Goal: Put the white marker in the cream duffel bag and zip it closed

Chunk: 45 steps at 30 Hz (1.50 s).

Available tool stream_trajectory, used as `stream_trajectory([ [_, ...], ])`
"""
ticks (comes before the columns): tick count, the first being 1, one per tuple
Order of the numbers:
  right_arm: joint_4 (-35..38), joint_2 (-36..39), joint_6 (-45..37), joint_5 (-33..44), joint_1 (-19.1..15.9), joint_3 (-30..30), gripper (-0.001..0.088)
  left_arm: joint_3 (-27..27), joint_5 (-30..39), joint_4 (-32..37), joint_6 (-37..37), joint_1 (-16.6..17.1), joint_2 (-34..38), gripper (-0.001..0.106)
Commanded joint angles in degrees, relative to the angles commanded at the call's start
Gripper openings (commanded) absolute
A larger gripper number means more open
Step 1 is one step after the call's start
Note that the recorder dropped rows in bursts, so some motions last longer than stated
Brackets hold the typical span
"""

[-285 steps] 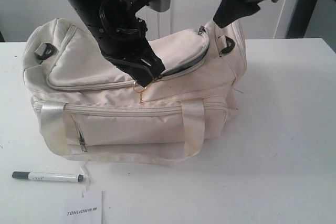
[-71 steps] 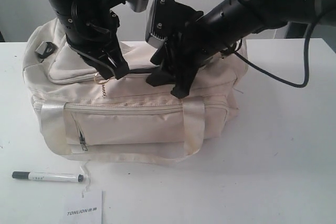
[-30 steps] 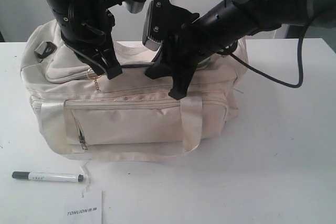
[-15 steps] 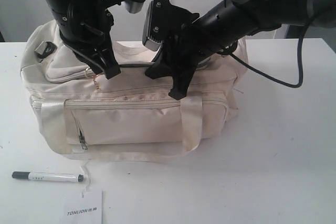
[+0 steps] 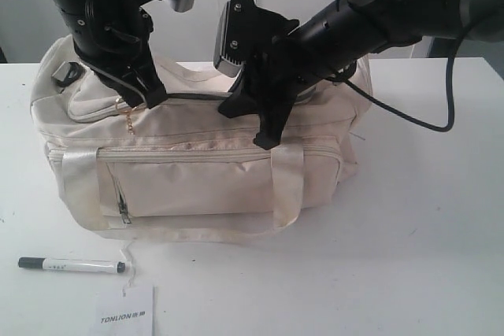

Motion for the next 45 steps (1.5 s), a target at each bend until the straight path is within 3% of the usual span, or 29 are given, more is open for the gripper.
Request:
stream_trajectory([
  [15, 0.0, 0.0, 0.0, 0.0, 0.0, 0.0, 0.0000, 0.0, 0.0, 1.4, 3.5, 0.0, 0.0, 0.000],
  [21, -0.1, 0.0, 0.0, 0.0, 0.0, 0.0, 0.0000, 2.4, 0.0, 0.6, 3.5, 3.4, 0.0, 0.000],
  [31, -0.1, 0.0, 0.0, 0.0, 0.0, 0.0, 0.0000, 2.4, 0.0, 0.7, 4.8, 3.4, -1.9, 0.000],
  [39, -0.1, 0.0, 0.1, 0.0, 0.0, 0.0, 0.0000, 2.4, 0.0, -2.3, 4.8, 7.1, -2.0, 0.000],
  [45, -0.1, 0.0, 0.2, 0.0, 0.0, 0.0, 0.0000, 2.4, 0.0, -2.8, 4.8, 7.9, -2.0, 0.000],
])
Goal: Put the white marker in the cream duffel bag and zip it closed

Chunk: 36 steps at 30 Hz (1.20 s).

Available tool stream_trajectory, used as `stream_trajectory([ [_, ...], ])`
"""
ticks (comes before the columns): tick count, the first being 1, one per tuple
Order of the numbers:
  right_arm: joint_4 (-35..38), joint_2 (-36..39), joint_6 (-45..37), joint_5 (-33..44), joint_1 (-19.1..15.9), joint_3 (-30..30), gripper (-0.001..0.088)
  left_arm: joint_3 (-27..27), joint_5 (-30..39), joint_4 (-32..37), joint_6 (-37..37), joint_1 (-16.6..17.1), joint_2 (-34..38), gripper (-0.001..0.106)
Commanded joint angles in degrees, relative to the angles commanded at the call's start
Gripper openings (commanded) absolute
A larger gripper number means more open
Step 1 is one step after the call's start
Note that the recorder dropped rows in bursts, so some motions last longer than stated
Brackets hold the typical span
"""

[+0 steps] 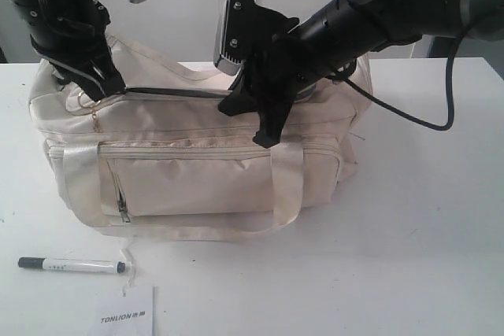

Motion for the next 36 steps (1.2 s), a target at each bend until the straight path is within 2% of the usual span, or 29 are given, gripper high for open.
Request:
stream_trajectory([
  [9, 0.0, 0.0, 0.1, 0.0, 0.0, 0.0, 0.0000, 0.0, 0.0, 1.1, 0.1, 0.4, 0.0, 0.000],
  [15, 0.0, 0.0, 0.1, 0.0, 0.0, 0.0, 0.0000, 0.1, 0.0, -1.5, 0.2, 4.2, 0.0, 0.000],
  [20, -0.2, 0.0, 0.1, 0.0, 0.0, 0.0, 0.0000, 2.9, 0.0, -1.6, 1.3, 4.6, 0.0, 0.000],
  [26, -0.2, -0.4, 0.1, -1.4, 0.0, 0.0, 0.0011, 3.3, 0.0, -1.7, 0.0, 4.6, -0.4, 0.000],
  [29, 0.5, -1.0, 0.1, -3.1, 0.0, -0.1, 0.0128, 3.3, 0.0, -1.9, -0.1, 4.6, -1.4, 0.000],
  [31, 0.6, -1.4, 0.1, -2.9, 0.0, -0.1, 0.0254, 3.3, 0.0, -2.0, -0.1, 4.6, -2.0, 0.000],
  [34, 0.7, -1.7, 0.2, -0.7, 0.1, -0.1, 0.0492, 3.3, 0.0, -2.5, -0.1, 4.6, -2.3, 0.000],
  [36, 3.3, -2.3, 0.8, -0.2, 0.9, -0.1, 0.0596, 3.3, 0.0, -2.8, -0.1, 4.6, -2.3, 0.000],
])
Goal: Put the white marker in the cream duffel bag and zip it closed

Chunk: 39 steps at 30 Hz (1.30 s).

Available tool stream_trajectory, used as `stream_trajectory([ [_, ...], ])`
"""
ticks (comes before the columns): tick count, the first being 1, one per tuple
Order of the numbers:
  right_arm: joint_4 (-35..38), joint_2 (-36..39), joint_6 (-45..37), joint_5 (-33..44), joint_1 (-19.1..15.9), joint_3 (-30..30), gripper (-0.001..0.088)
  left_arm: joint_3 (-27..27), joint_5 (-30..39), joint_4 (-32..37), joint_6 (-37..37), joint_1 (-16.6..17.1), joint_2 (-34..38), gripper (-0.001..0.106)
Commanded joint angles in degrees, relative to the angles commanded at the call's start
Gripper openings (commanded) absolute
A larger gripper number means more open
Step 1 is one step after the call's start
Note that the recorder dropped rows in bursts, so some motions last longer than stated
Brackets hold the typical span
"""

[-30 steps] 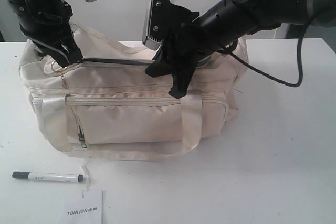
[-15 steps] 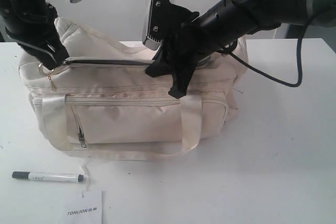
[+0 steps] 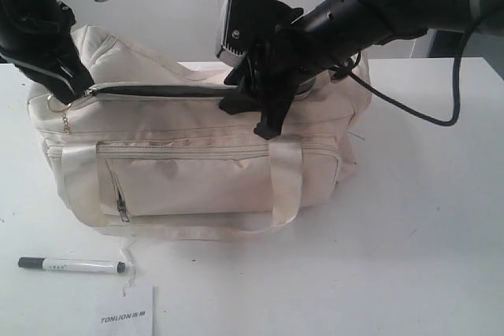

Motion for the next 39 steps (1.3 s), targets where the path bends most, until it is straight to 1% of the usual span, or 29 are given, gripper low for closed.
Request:
stream_trajectory([
  [1, 2.1, -0.2, 0.6, -0.2, 0.4, 0.0, 0.0614, 0.0, 0.0, -0.1, 0.0, 0.0, 0.0, 0.000],
  [3, 10.4, -0.8, 2.3, -1.2, 1.7, -0.1, 0.0615, 0.0, 0.0, -0.4, 0.0, 0.0, 0.0, 0.000],
  [5, 17.5, -0.9, 7.1, -0.9, 2.6, -1.3, 0.0608, 0.0, 0.0, -0.9, 0.0, 0.0, 0.0, 0.000],
  [7, 18.5, -0.4, 12.0, -0.2, 3.7, -3.5, 0.0608, 0.0, 0.0, -1.1, 0.0, 0.0, 0.0, 0.000],
  [10, 14.3, 0.7, 16.8, 0.6, 5.6, -7.2, 0.0596, 0.0, 0.0, -1.9, 0.0, 0.0, 0.0, 0.000],
  [13, 3.3, 3.2, 24.8, 0.8, 7.7, -12.1, 0.0543, 0.0, 0.0, -1.9, 0.0, 0.0, 0.0, 0.000],
  [15, -4.3, 5.0, 29.4, 2.2, 8.6, -14.7, 0.0531, 0.0, 0.0, -1.9, 0.0, 0.0, 0.0, 0.000],
  [16, -6.8, 6.0, 30.9, 3.3, 8.8, -16.0, 0.0531, 0.0, 0.0, -1.9, 0.0, 0.0, 0.0, 0.000],
  [17, -7.7, 6.8, 31.4, 4.8, 8.8, -17.1, 0.0531, 0.0, 0.0, -1.9, 0.0, 0.0, 0.0, 0.000],
  [19, -7.9, 8.4, 31.4, 7.1, 8.8, -18.5, 0.0531, 0.0, 0.0, -1.9, 0.0, 0.0, 0.0, 0.000],
  [20, -7.9, 8.8, 30.8, 7.0, 8.8, -18.6, 0.0531, 0.0, 0.0, -1.9, 0.0, 0.0, 0.0, 0.000],
  [25, -7.9, 10.3, 28.4, 4.6, 8.8, -18.6, 0.0524, 0.0, 0.0, -1.9, 0.0, 0.0, 0.0, 0.000],
  [28, -7.6, 11.2, 26.6, 4.4, 8.8, -18.6, 0.0497, 0.0, 0.0, -1.9, 0.0, 0.0, 0.0, 0.000],
  [32, -7.6, 12.6, 25.3, 1.2, 8.8, -18.6, 0.0457, 0.0, 0.0, -1.9, 0.0, 0.0, 0.0, 0.000],
  [35, -7.6, 13.1, 23.9, -0.1, 8.8, -18.6, 0.0417, 0.0, 0.0, -1.9, 0.0, 0.0, 0.0, 0.000],
  [37, -7.6, 13.5, 23.7, -0.5, 8.8, -18.6, 0.0356, 0.0, 0.0, -1.9, 0.0, 0.0, 0.0, 0.000],
  [39, -7.6, 13.5, 22.4, -0.5, 8.8, -18.6, 0.0255, 0.0, 0.0, -1.9, 0.0, 0.0, 0.0, 0.000],
])
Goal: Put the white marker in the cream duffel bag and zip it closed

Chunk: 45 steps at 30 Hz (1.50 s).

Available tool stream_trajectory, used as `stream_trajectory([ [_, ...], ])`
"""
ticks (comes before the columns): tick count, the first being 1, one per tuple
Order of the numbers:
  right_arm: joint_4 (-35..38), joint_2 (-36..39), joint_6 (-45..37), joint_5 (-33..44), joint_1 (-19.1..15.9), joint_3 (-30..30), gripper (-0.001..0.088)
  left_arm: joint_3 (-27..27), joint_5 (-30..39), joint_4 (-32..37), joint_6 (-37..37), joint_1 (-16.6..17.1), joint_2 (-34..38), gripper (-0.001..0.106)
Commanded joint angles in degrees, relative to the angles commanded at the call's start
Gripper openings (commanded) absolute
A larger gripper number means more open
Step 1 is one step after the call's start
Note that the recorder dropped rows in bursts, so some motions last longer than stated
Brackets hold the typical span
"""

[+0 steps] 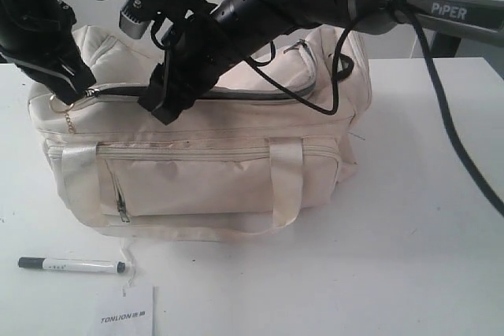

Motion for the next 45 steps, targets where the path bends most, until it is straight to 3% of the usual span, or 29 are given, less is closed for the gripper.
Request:
stream_trajectory([
  [3, 0.0, 0.0, -1.1, -0.1, 0.0, 0.0, 0.0065, 0.0, 0.0, 0.0, 0.0, 0.0, 0.0, 0.000],
  [5, -0.1, 0.0, -1.6, -0.1, 0.0, 0.0, 0.0001, 0.0, 0.0, 0.0, 0.0, 0.0, 0.0, 0.000],
  [45, -2.5, 0.0, -0.5, -0.2, 0.0, 0.0, 0.0000, 0.0, 0.0, 6.9, 1.7, 0.0, 0.0, 0.000],
])
